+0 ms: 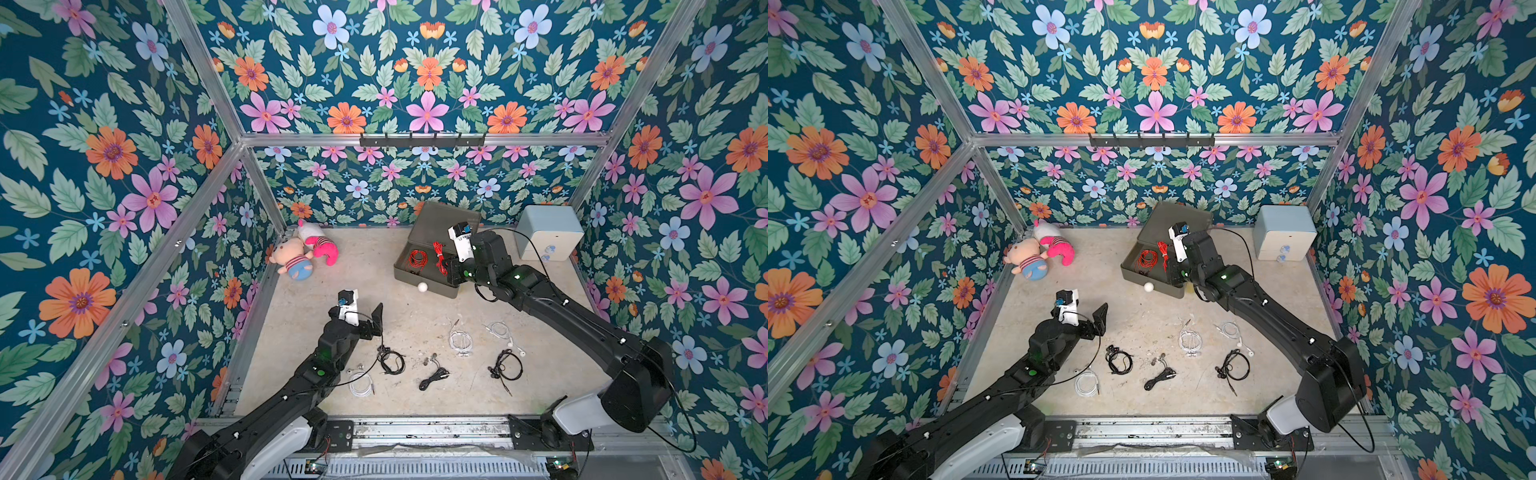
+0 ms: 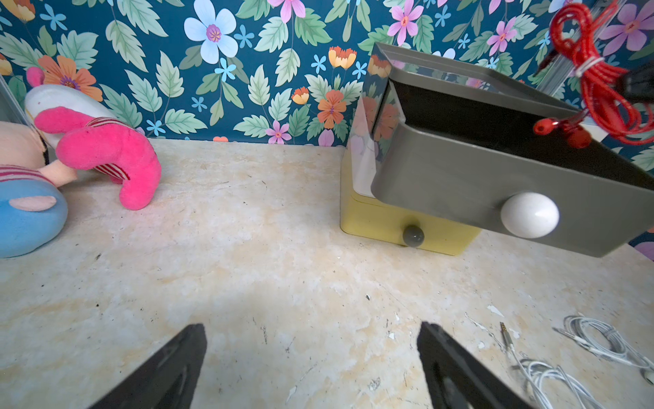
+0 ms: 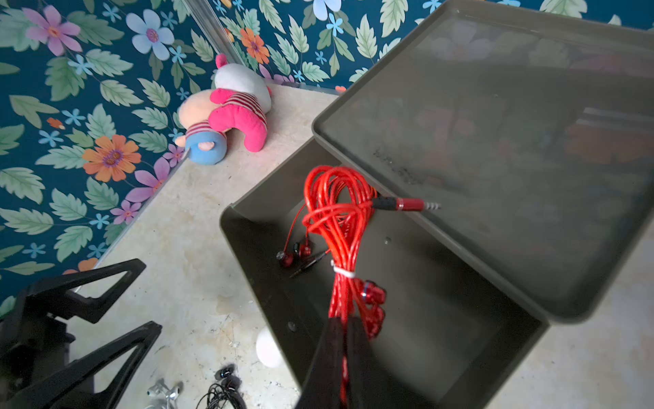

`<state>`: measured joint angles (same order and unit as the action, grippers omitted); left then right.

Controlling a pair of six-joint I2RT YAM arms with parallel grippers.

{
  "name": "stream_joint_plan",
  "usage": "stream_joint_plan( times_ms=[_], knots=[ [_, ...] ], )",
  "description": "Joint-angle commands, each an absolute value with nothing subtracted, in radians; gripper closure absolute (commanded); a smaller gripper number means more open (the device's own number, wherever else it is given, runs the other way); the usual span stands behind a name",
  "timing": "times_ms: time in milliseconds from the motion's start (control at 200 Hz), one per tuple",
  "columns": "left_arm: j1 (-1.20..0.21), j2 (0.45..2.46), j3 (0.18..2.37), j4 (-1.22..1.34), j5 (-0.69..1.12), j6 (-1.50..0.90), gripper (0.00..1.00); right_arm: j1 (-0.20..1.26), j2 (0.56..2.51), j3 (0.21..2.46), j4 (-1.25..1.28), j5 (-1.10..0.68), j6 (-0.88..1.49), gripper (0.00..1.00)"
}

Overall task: Place the wired earphones into the drawer by color
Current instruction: Place the wired earphones in the drawer.

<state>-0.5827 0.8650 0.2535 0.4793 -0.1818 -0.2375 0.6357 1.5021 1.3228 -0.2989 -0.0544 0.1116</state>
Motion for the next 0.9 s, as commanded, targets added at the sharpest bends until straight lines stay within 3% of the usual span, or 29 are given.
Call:
stream_joint_plan(
  times_ms=[0,895],
  knots=[
    [-0.582,0.862,0.259,0.504,-0.18,-0.235,0.01,0.626,1.542,1.367,-0.369,-0.066,0.057,1.0],
    [-0.581,0.854,0.259,0.501,-0.176,-0.236,0.01,0.624,1.637,1.447,-0.439,-0.109,0.031,1.0]
  ],
)
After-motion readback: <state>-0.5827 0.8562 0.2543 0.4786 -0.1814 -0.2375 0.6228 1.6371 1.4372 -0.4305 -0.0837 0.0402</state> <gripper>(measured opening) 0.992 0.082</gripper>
